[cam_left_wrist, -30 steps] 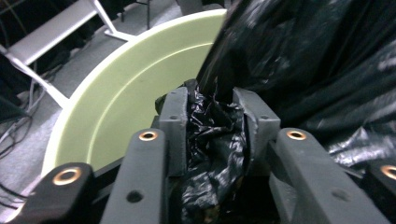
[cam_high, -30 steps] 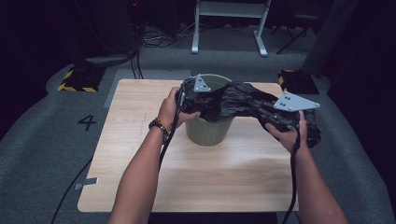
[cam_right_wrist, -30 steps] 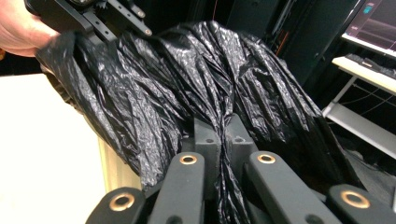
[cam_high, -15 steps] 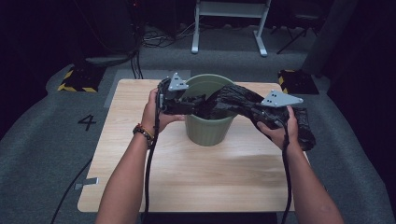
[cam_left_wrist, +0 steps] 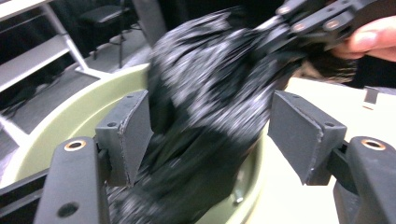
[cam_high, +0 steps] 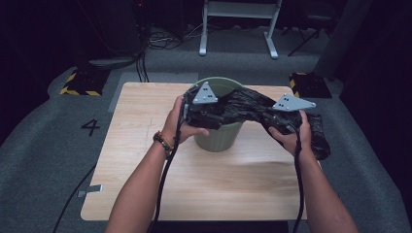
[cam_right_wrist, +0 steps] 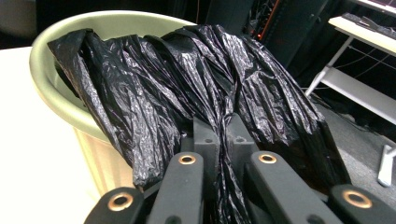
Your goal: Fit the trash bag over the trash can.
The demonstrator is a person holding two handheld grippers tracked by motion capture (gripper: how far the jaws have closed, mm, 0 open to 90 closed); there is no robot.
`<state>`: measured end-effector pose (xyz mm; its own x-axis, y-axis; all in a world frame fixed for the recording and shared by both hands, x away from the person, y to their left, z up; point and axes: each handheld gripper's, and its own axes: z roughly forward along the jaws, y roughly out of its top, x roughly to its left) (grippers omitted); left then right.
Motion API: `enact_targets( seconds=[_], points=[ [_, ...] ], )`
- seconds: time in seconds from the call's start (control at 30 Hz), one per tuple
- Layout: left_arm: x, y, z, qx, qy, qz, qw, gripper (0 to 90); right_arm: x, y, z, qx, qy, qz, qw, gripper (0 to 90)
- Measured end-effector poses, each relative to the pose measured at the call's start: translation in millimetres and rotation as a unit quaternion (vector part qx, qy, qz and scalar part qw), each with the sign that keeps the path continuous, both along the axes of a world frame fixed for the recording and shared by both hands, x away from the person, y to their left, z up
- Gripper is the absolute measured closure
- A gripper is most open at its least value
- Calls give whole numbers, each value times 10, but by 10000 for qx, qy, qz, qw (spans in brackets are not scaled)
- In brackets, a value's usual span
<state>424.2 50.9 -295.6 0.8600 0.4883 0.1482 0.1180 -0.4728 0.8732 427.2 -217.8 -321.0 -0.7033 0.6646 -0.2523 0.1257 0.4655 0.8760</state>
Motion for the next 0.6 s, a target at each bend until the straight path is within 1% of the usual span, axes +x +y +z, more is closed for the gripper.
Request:
enact_targets(
  seconds=[0.03, 0.1, 0.23, 0.27, 0.37, 0.43, 0.47, 0.5, 0.6],
  points=[
    [0, -40, -3, 17, -5, -10, 10000, 314, -5, 15, 2, 20, 3, 47, 10000, 862],
    [0, -131, -13, 180, -99, 122, 9997, 352, -15, 32, 7, 50, 7, 120, 9999, 856],
    [34, -212, -52, 466, -217, 308, 9982, 524, -40, 54, 9, 72, 55, 275, 9996, 846],
    [38, -218, -62, 528, -266, 314, 9978, 587, -47, 56, 6, 75, 64, 309, 9995, 844],
    [54, -218, -94, 690, -333, 351, 9964, 707, -60, 59, -7, 117, 112, 398, 9991, 827],
    [68, -201, -122, 753, -343, 362, 9959, 778, -67, 63, -17, 134, 161, 454, 9987, 803],
    [77, -185, -136, 744, -313, 359, 9961, 815, -72, 65, -21, 137, 177, 484, 9986, 782],
    [85, -167, -148, 749, -325, 364, 9960, 838, -77, 66, -26, 163, 201, 513, 9983, 746],
    [117, -98, -187, 790, -288, 463, 9954, 866, -100, 64, -31, 198, 259, 539, 9980, 606]
  ],
)
